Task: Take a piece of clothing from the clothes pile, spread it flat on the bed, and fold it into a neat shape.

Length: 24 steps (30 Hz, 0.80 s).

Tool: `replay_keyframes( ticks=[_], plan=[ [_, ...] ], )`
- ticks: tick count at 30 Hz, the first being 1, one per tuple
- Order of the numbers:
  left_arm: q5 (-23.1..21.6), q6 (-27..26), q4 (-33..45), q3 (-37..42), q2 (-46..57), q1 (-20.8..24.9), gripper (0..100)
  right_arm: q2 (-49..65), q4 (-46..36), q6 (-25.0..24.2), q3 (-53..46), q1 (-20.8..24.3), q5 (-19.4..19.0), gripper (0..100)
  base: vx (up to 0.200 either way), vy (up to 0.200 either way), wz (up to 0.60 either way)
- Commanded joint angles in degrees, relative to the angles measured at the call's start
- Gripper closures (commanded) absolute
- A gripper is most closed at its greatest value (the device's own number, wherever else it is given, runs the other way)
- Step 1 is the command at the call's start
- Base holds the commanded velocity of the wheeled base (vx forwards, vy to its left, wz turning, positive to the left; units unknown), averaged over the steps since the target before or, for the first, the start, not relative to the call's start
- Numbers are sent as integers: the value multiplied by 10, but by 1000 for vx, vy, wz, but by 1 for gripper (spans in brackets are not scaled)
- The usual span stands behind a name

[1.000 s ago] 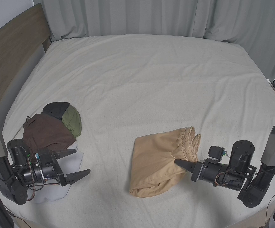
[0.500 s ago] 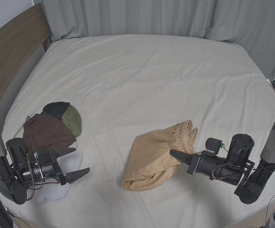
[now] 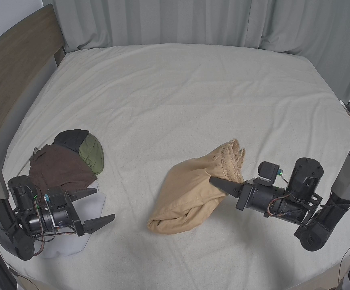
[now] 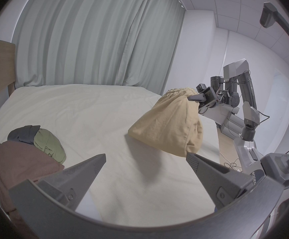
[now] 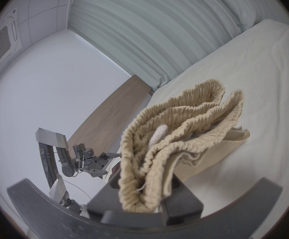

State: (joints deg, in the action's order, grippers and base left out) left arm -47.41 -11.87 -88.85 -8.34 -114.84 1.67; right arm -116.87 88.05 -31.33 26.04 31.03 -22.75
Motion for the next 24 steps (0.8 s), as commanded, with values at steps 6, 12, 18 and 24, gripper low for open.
replay_keyframes(
  ticks=[6, 12, 18, 24],
  plan=[
    [-1, -1, 0, 0, 2, -1, 0, 0, -1, 0, 34, -15, -43, 100, 0, 0, 0],
    [0, 0, 0, 0, 2, 0, 0, -12, -11, -1, 84, -24, -44, 100, 0, 0, 0],
    [0, 0, 0, 0, 2, 0, 0, -17, -59, -7, 137, -40, -73, 100, 0, 0, 0],
    [0, -1, 0, 0, 1, -1, 0, -24, -96, -32, 195, -51, -80, 100, 0, 0, 0]
  ],
)
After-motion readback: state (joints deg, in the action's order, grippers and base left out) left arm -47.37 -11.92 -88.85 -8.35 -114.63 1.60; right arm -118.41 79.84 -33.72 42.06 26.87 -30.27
